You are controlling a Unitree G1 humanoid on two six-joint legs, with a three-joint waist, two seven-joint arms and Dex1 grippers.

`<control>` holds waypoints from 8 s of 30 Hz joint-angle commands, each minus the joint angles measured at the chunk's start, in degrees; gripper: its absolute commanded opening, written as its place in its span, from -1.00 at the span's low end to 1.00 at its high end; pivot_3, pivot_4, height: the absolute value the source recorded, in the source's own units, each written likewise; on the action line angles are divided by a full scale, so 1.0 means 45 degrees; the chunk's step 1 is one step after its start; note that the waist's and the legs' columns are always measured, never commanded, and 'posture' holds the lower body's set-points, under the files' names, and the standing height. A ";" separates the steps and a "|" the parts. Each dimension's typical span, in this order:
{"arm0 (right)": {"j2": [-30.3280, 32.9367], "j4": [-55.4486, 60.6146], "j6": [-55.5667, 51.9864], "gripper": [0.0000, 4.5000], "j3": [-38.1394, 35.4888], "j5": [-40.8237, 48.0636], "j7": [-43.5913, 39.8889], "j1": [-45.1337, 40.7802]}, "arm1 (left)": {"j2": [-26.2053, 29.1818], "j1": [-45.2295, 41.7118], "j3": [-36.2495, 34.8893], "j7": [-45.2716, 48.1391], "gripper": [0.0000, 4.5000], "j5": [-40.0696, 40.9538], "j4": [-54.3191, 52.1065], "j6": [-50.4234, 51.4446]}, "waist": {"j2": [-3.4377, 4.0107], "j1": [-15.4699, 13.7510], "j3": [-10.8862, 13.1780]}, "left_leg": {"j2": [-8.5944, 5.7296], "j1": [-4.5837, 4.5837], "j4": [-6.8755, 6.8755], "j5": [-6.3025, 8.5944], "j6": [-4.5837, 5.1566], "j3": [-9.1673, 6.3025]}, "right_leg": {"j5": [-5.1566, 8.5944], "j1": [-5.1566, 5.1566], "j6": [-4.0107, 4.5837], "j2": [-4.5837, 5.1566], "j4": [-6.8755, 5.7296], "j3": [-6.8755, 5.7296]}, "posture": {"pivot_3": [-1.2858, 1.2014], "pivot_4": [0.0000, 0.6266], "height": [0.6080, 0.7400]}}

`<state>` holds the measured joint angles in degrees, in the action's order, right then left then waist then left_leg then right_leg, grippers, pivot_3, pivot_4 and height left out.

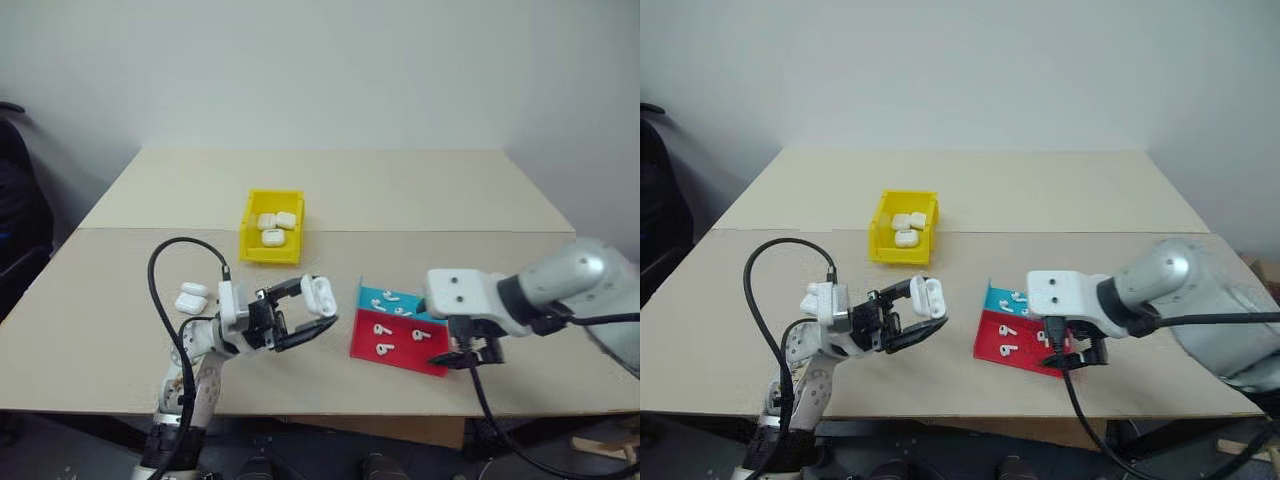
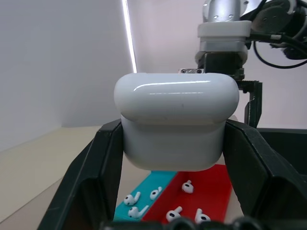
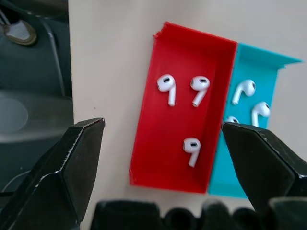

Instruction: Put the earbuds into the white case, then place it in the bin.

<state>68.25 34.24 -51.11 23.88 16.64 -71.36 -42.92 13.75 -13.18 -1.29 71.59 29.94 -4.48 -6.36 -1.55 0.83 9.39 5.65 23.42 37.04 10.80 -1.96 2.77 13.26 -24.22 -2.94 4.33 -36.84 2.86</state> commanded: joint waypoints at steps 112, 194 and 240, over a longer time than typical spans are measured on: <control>-0.4021 -0.2378 0.1076 -0.66 0.0639 -0.4466 -0.1926 -0.1051 | 0.2720 0.0587 0.0553 -0.0447 0.24 -0.0107 -0.0563 -0.0519 | 0.0006 -0.0019 0.0003 | 0.0006 0.0073 -0.0043 0.0002 -0.0003 0.0003 | 0.0052 -0.0071 0.0083 0.0002 0.0024 -0.0021 | 0.03 -0.52 1.00; -0.6672 -0.2921 0.8026 -0.01 -0.8093 0.6625 0.0847 0.2239 | 0.3211 -0.2544 0.1057 -0.1815 0.24 0.1305 -0.3772 0.4890 | 0.0009 -0.0009 0.0003 | 0.0005 0.0084 -0.0075 0.0028 0.0042 -0.0060 | -0.0050 0.0006 0.0047 -0.0015 0.0157 -0.0069 | 0.03 -0.52 1.00; -0.7736 -1.5254 0.8583 -0.01 0.2282 -0.8225 -0.2404 -0.4977 | 0.4742 0.1388 0.0648 -0.2533 0.24 -0.0261 -0.4996 0.3365 | 0.0029 -0.0010 0.0011 | 0.0013 0.0097 -0.0120 0.0030 0.0043 -0.0008 | -0.0036 -0.0052 0.0083 -0.0007 0.0144 -0.0068 | 0.03 -0.52 1.00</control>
<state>33.35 -34.66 -11.98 35.34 -20.06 -82.09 -65.15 35.05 -6.29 1.74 60.26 29.01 -26.05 10.11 -1.42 0.79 9.44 5.71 23.85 36.50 10.93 -1.77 2.74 13.10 -24.45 -2.56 4.30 -36.20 2.56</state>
